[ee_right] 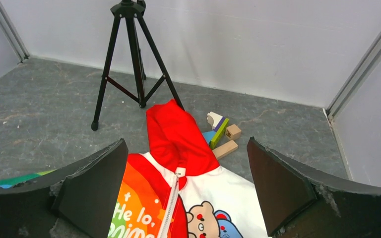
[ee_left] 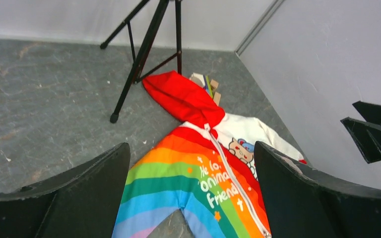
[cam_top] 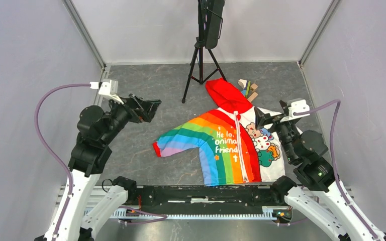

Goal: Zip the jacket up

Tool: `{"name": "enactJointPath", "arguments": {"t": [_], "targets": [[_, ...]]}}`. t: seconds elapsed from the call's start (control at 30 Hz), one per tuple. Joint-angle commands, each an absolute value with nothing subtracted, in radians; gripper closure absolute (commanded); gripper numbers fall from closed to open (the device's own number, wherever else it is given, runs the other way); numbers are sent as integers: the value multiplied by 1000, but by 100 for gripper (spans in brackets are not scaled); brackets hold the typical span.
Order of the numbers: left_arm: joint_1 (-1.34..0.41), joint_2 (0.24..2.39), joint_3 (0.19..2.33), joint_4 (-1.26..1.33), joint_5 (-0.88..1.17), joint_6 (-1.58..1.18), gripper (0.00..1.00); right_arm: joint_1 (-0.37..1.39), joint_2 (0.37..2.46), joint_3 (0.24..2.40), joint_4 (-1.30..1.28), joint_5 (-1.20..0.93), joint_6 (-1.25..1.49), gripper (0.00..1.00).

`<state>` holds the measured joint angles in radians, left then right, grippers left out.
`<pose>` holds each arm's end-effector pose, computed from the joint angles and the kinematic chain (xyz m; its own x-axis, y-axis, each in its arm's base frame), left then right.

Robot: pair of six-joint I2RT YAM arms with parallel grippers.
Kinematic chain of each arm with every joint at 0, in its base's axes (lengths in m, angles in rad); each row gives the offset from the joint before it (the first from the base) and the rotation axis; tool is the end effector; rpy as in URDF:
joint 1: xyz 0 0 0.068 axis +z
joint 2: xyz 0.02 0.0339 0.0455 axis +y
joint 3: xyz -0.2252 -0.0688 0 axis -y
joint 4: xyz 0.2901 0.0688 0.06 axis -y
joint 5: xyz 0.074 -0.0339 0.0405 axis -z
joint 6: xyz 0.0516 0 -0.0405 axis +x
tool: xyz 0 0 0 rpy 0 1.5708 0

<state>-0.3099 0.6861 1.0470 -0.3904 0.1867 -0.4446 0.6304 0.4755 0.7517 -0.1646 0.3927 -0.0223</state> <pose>0.2072 -0.0764 0.4111 -0.2302 -0.3700 -0.9000 0.4180 0.7976 -0.4349 0.1760 0.1040 0.3670 0.0952 0.0440 -0.9945 -0.2353 0.9717 0.0204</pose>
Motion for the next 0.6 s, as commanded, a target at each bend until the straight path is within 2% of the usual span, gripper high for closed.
{"name": "enactJointPath", "arguments": {"t": [0.0, 0.3, 0.43, 0.57], "targets": [[-313, 717, 1019, -421, 264, -458, 0, 627, 508, 746, -193, 371, -14, 3], [-312, 873, 910, -520, 411, -520, 0, 627, 715, 710, -279, 235, 78, 3], [-319, 948, 764, -424, 563, -605, 0, 627, 803, 594, -196, 133, 131, 3], [-389, 988, 635, -320, 532, -685, 0, 621, 904, 497, -105, 31, 160, 3]]}}
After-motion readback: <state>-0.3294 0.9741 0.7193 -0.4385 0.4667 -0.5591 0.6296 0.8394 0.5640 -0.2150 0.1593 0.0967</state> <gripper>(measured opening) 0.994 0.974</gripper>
